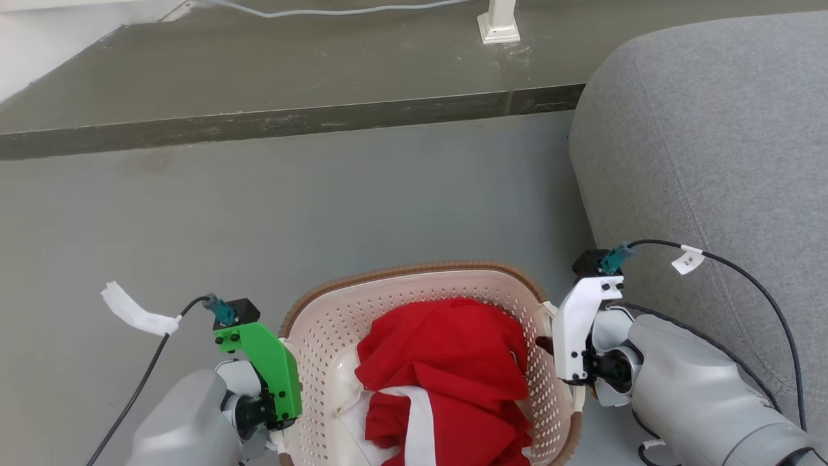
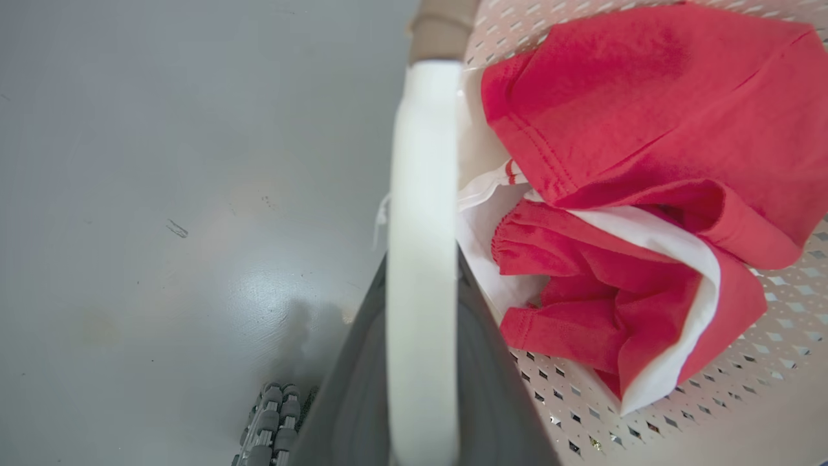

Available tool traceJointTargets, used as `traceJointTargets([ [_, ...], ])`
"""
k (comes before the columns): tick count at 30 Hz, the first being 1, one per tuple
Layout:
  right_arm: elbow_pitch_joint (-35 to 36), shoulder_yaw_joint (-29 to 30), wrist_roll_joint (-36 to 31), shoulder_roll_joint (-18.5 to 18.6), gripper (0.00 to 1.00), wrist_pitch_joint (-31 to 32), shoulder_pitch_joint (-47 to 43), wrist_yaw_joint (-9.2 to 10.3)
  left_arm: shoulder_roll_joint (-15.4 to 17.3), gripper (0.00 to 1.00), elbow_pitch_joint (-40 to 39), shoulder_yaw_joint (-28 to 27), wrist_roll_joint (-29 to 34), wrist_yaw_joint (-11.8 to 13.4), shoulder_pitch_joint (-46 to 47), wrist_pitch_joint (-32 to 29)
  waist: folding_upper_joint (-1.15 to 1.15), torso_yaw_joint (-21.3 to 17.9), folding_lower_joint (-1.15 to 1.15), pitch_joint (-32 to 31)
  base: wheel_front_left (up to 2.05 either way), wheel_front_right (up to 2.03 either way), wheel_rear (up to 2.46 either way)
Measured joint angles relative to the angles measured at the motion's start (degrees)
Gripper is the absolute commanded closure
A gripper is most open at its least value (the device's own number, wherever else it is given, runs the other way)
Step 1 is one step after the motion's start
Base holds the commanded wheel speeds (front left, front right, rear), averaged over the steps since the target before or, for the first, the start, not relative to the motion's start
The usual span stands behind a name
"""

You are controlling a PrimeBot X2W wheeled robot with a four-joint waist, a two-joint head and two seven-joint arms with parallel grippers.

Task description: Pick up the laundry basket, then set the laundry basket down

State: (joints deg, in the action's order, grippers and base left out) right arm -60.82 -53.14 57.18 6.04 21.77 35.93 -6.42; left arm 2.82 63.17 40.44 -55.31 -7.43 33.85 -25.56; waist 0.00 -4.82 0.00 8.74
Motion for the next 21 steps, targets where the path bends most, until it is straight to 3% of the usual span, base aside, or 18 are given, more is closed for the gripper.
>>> traceJointTargets([
  [21, 0.1, -2.0, 2.3, 0.5, 1.00, 0.3, 0.0, -0.01, 0.4, 1.00, -0.7, 0.8, -1.0, 0.2, -0.1, -0.1, 0.00, -0.1, 0.00, -0.4, 0.00, 0.00, 0.00],
])
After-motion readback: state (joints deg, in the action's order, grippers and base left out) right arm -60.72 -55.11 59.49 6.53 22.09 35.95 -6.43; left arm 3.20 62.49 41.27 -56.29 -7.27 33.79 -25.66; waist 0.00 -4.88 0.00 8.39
